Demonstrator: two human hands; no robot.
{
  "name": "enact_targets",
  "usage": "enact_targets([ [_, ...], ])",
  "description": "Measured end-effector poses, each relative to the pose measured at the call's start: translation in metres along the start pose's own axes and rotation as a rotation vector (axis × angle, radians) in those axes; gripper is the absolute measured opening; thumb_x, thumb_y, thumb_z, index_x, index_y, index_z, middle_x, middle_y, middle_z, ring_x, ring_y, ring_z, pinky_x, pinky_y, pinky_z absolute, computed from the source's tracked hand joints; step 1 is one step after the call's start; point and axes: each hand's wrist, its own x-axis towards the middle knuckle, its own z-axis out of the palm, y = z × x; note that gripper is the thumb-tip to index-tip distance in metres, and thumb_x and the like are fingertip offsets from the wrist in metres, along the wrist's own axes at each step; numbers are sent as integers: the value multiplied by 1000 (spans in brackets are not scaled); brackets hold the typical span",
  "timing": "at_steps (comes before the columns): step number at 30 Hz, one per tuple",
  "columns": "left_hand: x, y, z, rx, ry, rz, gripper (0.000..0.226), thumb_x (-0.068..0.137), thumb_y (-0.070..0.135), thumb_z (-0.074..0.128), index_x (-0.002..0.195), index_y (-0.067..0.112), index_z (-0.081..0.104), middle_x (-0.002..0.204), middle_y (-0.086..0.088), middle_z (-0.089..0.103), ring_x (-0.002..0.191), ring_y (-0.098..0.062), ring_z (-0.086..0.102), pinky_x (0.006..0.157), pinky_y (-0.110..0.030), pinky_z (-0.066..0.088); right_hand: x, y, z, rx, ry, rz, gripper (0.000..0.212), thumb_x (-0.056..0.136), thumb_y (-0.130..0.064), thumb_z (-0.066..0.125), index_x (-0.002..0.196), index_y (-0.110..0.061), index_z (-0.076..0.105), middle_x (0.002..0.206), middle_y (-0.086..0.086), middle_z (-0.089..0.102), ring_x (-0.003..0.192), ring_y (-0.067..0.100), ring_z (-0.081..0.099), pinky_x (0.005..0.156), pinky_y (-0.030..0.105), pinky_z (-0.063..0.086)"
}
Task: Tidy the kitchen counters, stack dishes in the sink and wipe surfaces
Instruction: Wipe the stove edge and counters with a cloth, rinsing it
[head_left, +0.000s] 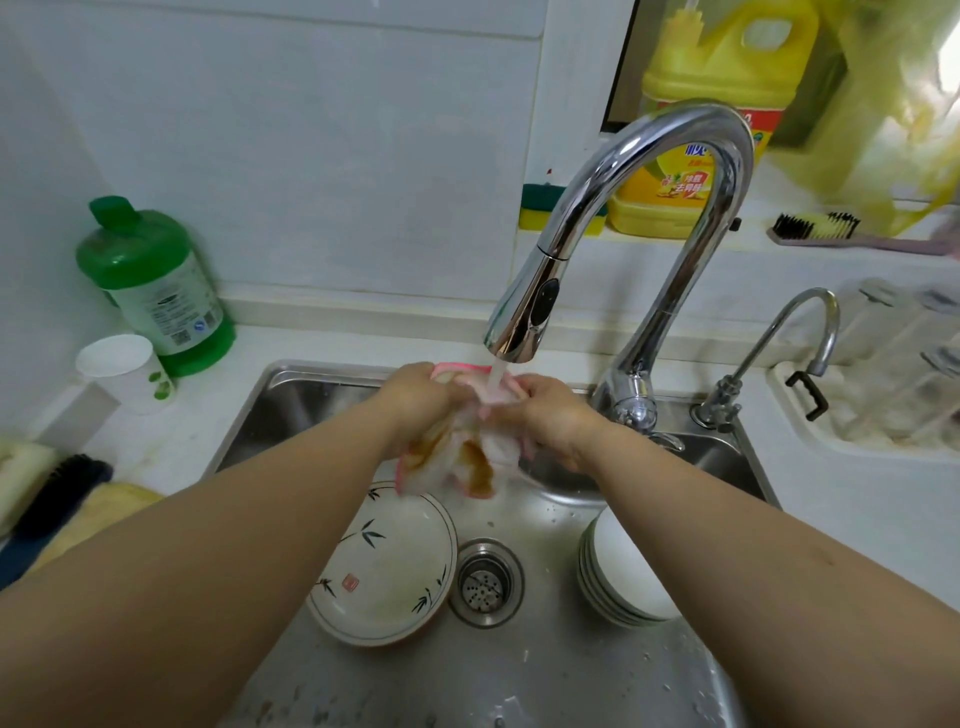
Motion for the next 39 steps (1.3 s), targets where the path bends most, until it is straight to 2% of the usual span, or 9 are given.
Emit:
enact_targets([
  [3, 10, 3, 5, -154, -27, -2, 30, 83, 26, 65, 109, 13, 57, 110, -17, 65, 99, -34, 65, 90, -51, 53, -1, 6, -1, -219, 17, 76, 7, 85, -16, 69, 85, -11, 63, 91, 20, 69, 65, 20, 61, 61, 32, 52],
  [7, 14, -2, 9, -185, -7, 10, 31, 87, 31, 65, 113, 18, 54, 108, -11, 65, 98, -33, 65, 84, -54, 55, 3, 0, -5, 168, 71, 171, 30, 93, -27, 58, 104, 0, 63, 84, 36, 59, 65, 26, 49, 59, 30, 39],
  [15, 6, -22, 14, -95, -260, -136, 84, 64, 74, 58, 115, 8, 65, 110, -11, 71, 108, -28, 63, 99, -38, 45, 14, -1, -7, 602, 31, 144, 21, 96, -25, 51, 101, -7, 62, 82, 14, 65, 68, 25, 62, 62, 32, 53],
  [19, 6, -24, 16, -272, -369, -91, 46, 88, 41, 59, 118, 7, 61, 114, -16, 66, 101, -28, 61, 99, -43, 44, 16, 1, -11, 612, 16, 104, 19, 87, 1, 48, 98, -9, 60, 79, 15, 58, 69, 23, 54, 63, 29, 53],
  [23, 11, -11, 23, -384, -153, -47, 18, 94, 13, 52, 108, 10, 63, 96, -17, 68, 81, -29, 64, 81, -46, 51, 19, 11, -17, 406, 165, 212, 18, 80, 13, 41, 86, -2, 50, 49, 7, 39, 50, 19, 37, 45, 25, 45],
  [29, 12, 19, 29, -592, 16, -54, 11, 93, 14, 56, 83, 14, 60, 68, -6, 64, 59, -18, 62, 56, -27, 53, 13, 31, -15, 380, -151, 138, 72, 70, 13, 53, 132, -23, 46, 125, 14, 57, 113, 34, 58, 95, 46, 47],
  [31, 9, 24, 29, -604, -22, -61, 11, 93, 6, 53, 90, 13, 61, 80, -10, 63, 67, -20, 59, 66, -32, 53, 13, 36, -11, 227, -161, 113, 59, 73, 15, 54, 123, -17, 56, 115, 15, 62, 107, 31, 61, 95, 44, 48],
  [36, 13, 7, 18, -390, 175, -137, 16, 93, 27, 58, 93, 12, 65, 102, -14, 67, 93, -28, 64, 92, -50, 52, 15, 31, -18, 252, 54, 203, 21, 93, 3, 48, 101, -4, 65, 81, 14, 65, 48, 11, 43, 46, 22, 36],
  [39, 10, -7, 9, -32, 351, -175, 41, 97, 39, 47, 112, 5, 62, 113, -18, 64, 106, -33, 60, 95, -40, 49, 15, 21, -20, 547, 37, 235, 23, 95, -1, 40, 104, -4, 61, 77, 11, 64, 60, 13, 50, 59, 22, 48],
])
